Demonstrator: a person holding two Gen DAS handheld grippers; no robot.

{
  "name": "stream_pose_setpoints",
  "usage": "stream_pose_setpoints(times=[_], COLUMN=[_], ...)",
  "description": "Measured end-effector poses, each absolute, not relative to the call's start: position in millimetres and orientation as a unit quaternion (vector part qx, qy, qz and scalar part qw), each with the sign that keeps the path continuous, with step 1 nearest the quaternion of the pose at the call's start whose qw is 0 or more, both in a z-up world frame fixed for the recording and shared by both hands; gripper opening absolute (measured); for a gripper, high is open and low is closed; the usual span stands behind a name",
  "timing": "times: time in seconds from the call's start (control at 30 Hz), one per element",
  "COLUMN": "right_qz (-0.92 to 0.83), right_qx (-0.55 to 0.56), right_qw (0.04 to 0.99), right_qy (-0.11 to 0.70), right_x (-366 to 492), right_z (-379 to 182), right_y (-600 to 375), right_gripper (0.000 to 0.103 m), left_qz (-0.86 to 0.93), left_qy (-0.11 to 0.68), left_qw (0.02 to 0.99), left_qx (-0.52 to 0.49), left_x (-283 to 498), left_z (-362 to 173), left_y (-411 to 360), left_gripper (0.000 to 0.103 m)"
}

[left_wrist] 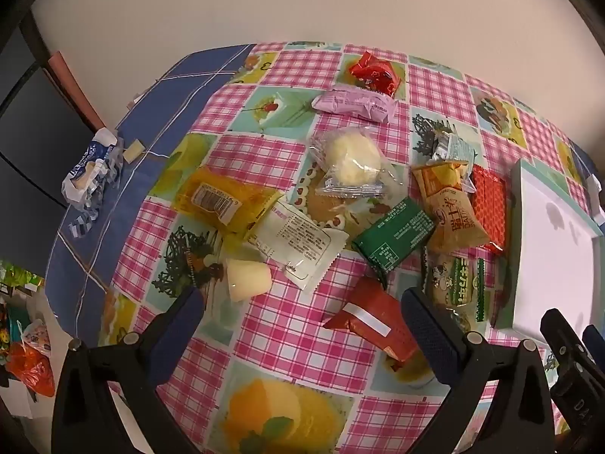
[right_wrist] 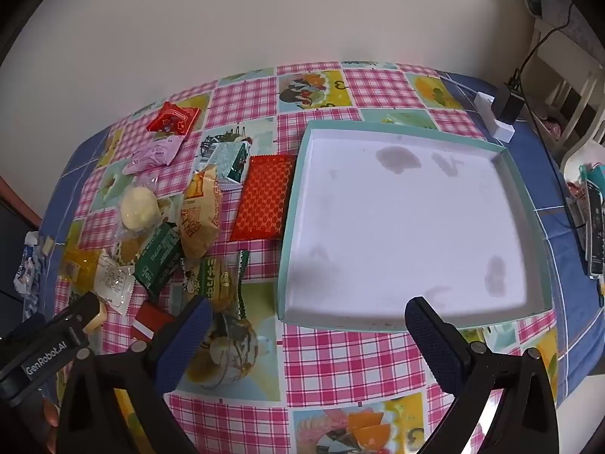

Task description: Organize snacks

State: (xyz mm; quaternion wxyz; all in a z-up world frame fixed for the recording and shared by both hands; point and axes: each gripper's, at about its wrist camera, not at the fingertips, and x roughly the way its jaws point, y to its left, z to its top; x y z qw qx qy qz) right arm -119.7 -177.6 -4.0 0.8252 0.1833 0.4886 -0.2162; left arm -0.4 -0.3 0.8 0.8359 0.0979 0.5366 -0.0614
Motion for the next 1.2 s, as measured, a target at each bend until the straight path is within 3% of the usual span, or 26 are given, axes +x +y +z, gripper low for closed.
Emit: stream_pose_setpoints(times=[1.2], right_qz=[-0.217], right_qx=[0.182], right_qw=[0.827], right_qy=[0.485], right_x=[-120.2], right_z=[-1.0], right_y=[-176.8], right_gripper=[0.103], left_qz=[-0.066], left_qy=[0.547], left_qw=[0.828], left_qx=[0.1], left_x=[-0.9], left_z=[-6.6], left_y=[-1.0], left_gripper=[0.103])
